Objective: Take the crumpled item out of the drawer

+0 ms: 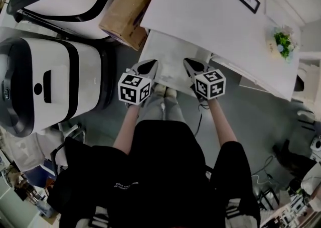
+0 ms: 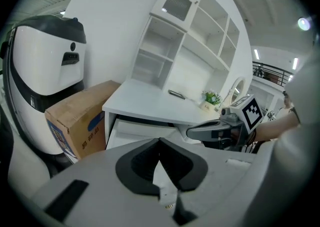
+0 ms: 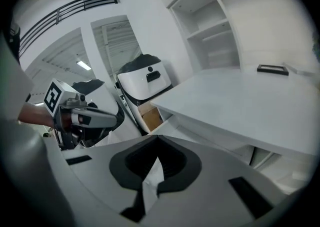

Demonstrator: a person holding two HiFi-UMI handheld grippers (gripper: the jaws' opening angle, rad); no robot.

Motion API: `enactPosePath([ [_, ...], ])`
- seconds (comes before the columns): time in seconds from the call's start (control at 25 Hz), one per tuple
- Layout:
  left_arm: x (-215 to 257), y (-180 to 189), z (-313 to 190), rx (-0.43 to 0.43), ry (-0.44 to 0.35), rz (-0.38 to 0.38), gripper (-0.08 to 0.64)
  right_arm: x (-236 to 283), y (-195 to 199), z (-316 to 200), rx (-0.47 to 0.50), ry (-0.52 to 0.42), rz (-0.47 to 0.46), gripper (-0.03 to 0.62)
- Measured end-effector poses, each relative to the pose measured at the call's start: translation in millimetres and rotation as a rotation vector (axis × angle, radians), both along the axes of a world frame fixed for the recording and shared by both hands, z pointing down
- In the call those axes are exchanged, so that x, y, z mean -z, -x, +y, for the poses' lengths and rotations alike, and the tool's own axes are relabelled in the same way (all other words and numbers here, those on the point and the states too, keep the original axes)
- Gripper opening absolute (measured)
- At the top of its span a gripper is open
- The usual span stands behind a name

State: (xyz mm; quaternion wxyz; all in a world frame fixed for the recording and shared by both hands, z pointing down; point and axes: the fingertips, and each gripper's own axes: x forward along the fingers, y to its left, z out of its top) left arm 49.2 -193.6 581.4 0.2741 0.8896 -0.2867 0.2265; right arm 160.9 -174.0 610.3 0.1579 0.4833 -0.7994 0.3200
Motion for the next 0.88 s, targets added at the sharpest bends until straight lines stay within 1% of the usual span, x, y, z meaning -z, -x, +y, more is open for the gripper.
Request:
enactPosePath([
  [0.28,-25,-11,-12,-0.041,0.091,0.0,-0.003,-62,6,-17,0.061,0.142,-0.004,-0.008],
  [0.44,-35,-13,-19,-0.036,0.118,-0.021,-0.003,-95,16,-15,0.136,0.227,0.005,-0.008],
  [0.52,-38,-16,-21,-0.04,0.126,-0.019,-0.002,-111,20,-16,0.165,0.266,0.007,-0.008],
  [0.64,-43,-22,-20,-0.057,0.139,-0.017,-0.003,-134,25,-16,0.21,0.304,0.034,-0.006],
  [0.68,-45,-23,-18,-0.065,0.142,-0.021,-0.003,-141,26,-15,0.222,0.317,0.038,0.002],
  [0.72,-47,-24,-17,-0.075,0.142,-0.027,-0.002,-147,27,-13,0.231,0.332,0.038,0.036],
  [0.76,-49,-25,-16,-0.084,0.141,-0.033,-0.002,-153,29,-12,0.238,0.348,0.036,0.052],
  [0.8,-50,-26,-16,-0.091,0.139,-0.035,-0.002,-159,30,-10,0.243,0.363,0.033,0.055],
  [0.88,-51,-27,-17,-0.094,0.139,-0.031,-0.003,-170,33,-8,0.254,0.389,0.032,0.086],
])
